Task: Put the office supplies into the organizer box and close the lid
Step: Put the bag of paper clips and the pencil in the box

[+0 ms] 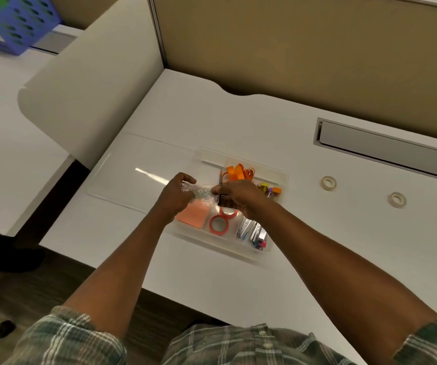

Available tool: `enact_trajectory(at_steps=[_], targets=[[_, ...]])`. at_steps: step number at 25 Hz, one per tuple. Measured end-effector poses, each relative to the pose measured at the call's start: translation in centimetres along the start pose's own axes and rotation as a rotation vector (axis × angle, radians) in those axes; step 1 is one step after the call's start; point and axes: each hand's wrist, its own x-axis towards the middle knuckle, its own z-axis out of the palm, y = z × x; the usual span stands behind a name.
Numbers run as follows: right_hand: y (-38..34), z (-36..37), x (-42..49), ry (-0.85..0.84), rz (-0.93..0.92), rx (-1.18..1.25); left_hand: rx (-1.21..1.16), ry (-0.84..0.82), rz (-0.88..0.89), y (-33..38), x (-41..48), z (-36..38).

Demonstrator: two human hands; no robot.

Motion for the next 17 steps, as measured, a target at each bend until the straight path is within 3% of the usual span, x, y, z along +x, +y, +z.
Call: enact_trajectory(at_steps=[3, 10, 17], targets=[[0.7, 1.6, 1.1, 0.03, 0.001, -0.116, 0.226, 0.054, 0.02, -0.4, 0.7, -0.5], [0.8, 2.6, 1.5, 0.09, -0.005, -0.19, 0.786, 0.168, 0.26, 0.0, 1.4, 1.3], [1.1, 2.8, 1.9, 0.148, -0.121, -0.313, 0.91, 0.2, 0.272, -0.2, 1.9, 1.1]])
